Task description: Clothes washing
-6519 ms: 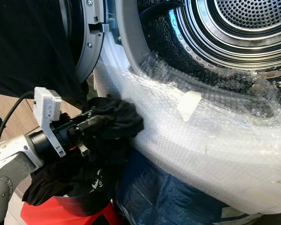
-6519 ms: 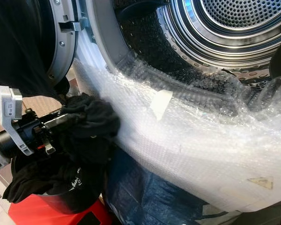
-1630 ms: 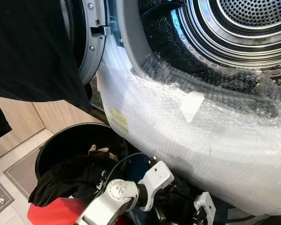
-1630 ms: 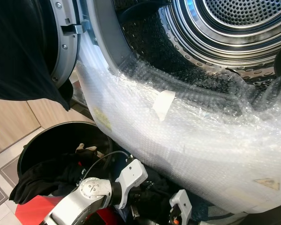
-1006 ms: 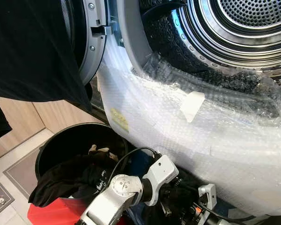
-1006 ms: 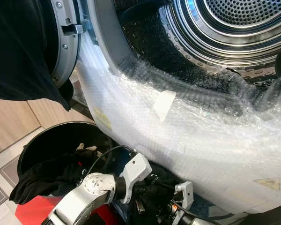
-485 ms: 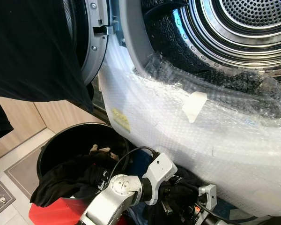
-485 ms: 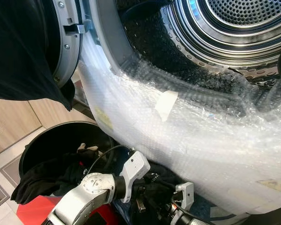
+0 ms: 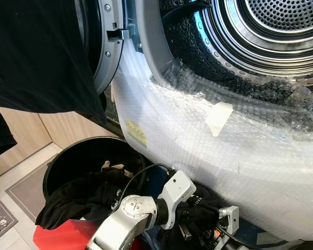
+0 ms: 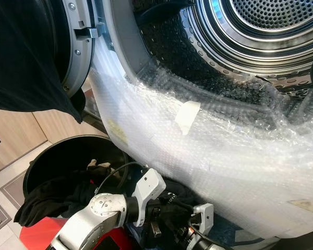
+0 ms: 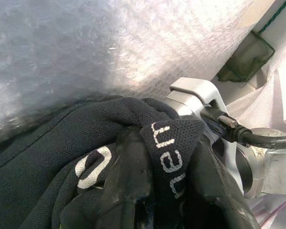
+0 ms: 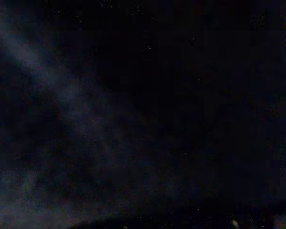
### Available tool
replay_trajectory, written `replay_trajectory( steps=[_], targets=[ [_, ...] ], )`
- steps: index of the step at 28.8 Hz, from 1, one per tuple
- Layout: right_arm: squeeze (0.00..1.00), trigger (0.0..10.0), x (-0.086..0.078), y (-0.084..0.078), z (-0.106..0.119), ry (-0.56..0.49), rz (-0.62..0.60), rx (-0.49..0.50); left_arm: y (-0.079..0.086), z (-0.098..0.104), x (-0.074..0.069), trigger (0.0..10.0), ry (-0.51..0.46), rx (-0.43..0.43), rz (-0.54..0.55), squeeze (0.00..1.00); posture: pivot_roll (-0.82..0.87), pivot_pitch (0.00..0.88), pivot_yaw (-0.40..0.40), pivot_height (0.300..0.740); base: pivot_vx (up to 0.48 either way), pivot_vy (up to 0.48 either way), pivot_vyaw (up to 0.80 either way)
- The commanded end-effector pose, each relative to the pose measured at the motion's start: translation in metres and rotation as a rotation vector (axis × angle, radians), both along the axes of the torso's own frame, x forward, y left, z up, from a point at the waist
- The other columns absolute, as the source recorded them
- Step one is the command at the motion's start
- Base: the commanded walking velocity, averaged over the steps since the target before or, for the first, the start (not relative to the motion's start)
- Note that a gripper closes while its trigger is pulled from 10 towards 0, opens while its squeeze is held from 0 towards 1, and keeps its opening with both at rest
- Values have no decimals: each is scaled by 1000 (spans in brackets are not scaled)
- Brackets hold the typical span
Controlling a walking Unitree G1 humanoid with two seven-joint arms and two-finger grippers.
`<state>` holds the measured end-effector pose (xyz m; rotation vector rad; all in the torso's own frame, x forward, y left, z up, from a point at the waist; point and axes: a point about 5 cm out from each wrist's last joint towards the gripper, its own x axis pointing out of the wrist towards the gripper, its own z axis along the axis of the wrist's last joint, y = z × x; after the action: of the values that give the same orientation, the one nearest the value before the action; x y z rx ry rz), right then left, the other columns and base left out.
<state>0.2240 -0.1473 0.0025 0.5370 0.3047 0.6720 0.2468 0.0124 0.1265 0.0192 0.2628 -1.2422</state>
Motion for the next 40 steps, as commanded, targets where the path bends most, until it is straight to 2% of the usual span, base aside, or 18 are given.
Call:
replay_trajectory(
  steps=[1,7,11,15,22,32,33,34,35,36,37,40],
  targets=[
    [0,0,0,1,2,-3,5,7,-9,14,-8,0,-22,-70,-75,0,83,61,-14,740,0,0,0],
    [0,0,3,0,5,-12,-1,-3,-10,15,-4,0,-29,-66,-57,0,79,80,-18,740,0,0,0],
    [0,0,2,0,9,-28,10,27,-10,18,-4,0,-39,-73,-67,0,83,92,-25,740,0,0,0],
    [0,0,-7,6,6,-21,88,14,-9,18,-8,0,-30,-73,-69,0,88,77,-31,740,0,0,0],
    [0,0,-8,4,7,-17,99,26,-6,16,-8,0,-20,-77,-51,0,87,49,-31,740,0,0,0],
    [0,0,-12,7,4,-1,140,17,-2,11,-8,0,-34,-33,-31,0,84,35,-28,740,0,0,0],
    [0,0,-13,7,5,-2,143,16,-1,11,-8,2431,-38,-30,-25,0,85,31,-29,740,0,0,0],
    [0,0,-13,7,4,-1,151,11,0,12,-7,8157,-42,-32,-17,0,83,34,-27,740,0,0,0],
    [0,0,-13,7,4,-1,151,11,0,12,-7,8157,-42,-32,-17,0,83,34,-27,740,0,0,0],
    [0,0,-14,7,4,1,166,6,1,17,-5,10000,-37,-52,-4,710,83,34,-27,740,0,0,0],
    [0,0,-14,7,4,2,172,5,2,19,-5,10000,-37,-64,2,1000,83,34,-27,740,0,0,0],
    [0,0,-14,7,4,1,174,6,3,21,-4,10000,-45,-63,12,1000,92,44,-27,740,0,0,0]
  ],
)
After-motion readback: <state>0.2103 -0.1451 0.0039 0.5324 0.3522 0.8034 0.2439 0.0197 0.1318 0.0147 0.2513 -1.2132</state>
